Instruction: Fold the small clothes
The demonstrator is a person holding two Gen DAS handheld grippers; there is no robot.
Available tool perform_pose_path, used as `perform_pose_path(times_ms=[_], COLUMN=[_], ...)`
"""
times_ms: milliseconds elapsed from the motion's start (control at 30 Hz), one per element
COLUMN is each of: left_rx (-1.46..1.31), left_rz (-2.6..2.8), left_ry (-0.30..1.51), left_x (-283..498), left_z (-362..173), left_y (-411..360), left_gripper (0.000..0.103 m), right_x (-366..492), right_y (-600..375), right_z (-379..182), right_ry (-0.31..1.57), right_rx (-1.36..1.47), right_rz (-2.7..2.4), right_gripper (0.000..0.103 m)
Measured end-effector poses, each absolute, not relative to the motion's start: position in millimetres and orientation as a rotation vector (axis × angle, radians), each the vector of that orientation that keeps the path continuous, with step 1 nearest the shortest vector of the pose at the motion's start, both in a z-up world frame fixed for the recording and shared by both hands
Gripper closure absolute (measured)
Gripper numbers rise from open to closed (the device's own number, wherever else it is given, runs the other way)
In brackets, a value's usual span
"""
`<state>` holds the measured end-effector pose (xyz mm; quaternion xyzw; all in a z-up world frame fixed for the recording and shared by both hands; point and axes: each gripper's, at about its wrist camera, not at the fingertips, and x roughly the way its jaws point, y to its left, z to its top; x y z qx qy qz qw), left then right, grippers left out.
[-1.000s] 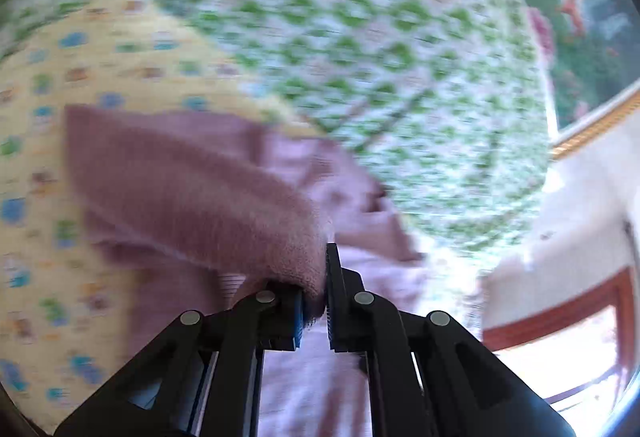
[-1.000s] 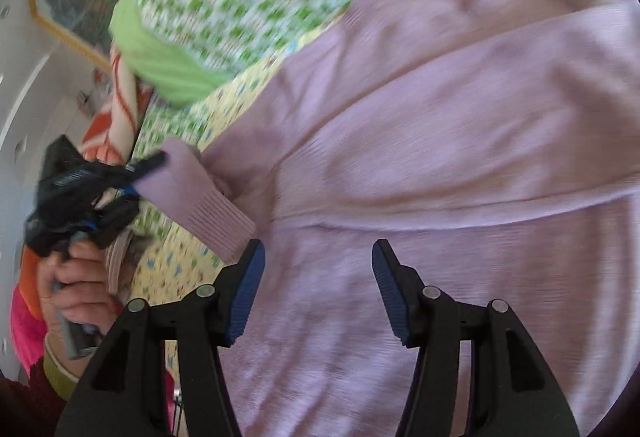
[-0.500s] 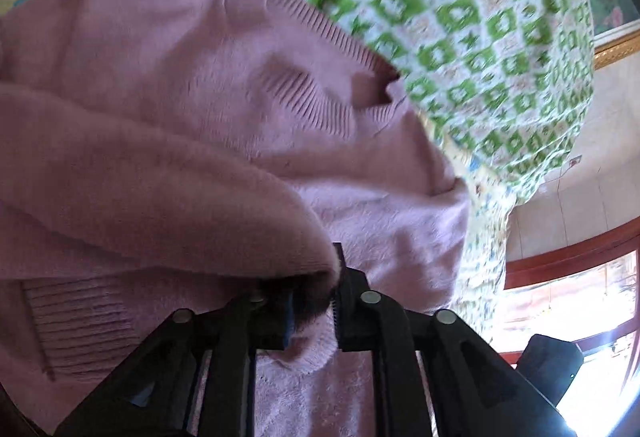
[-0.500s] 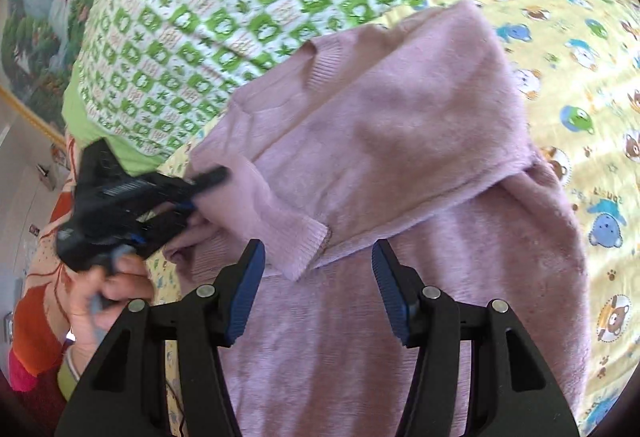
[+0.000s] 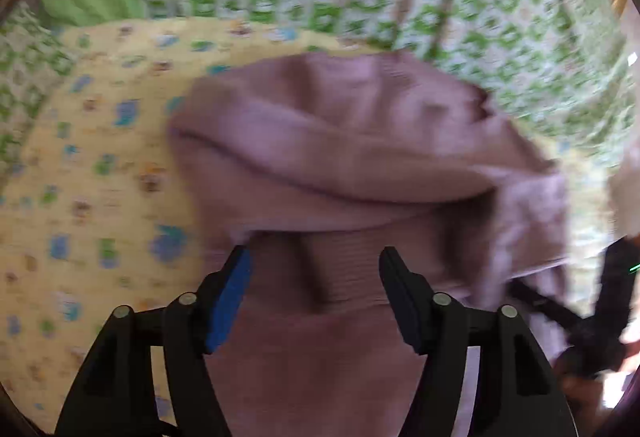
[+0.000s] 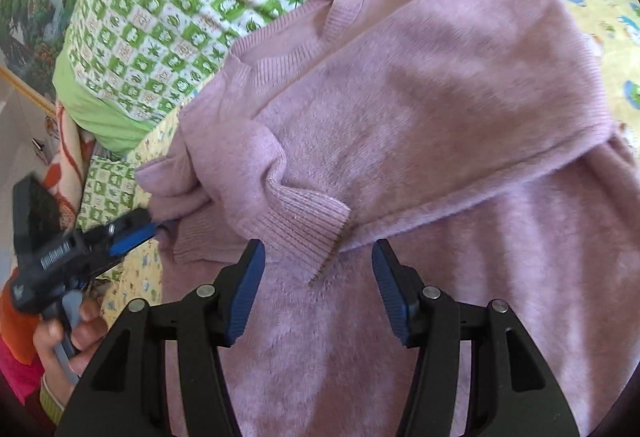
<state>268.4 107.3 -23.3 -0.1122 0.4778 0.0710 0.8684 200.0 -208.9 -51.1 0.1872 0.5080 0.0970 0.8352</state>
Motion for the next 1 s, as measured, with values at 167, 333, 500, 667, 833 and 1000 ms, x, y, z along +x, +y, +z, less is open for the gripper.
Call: perform_pose_path(times_ms=[167,333,500,667,833,1000], left_rx=[-0.087,-0.098,-0.120,-0.162,-0.209,-0.297], left_rz=[0.267,0.391,0.383,0.355,0.355,0.363], left_ry=[1.043,1.017,1.023,1.025,1.015,0.999], left_x=[279.8,290.3,296.3,289.5,282.5,276.1], left_z=[-52.9,-54.2,-58.5,-69.0,-71.7,-70.5], left_y=[126.0,151.1,156.6,150.8,154.0,166.9], left_gripper=[0.036,0.042,0.048,0.059,0.066,0.066], right_x=[212.4,214.6,219.8,230.0,242.1,239.3], right_y=[-191.3,-187.3,-234.8,-292.0,-326.1,-328.5], right_z=[-69.6,-24.3,69.4,92.8,37.1,14.2], right_ry=[1.137,1.019,0.792,0.744,0.924,0.952], right_rx=[0.391,0.317,0.426,0.475,0.487,0.482], right_rz=[0.245,0.301,0.304,0.208,0.065,0.056], right_gripper=[0.073,0.096,0.098,0.098,0.099,0.099])
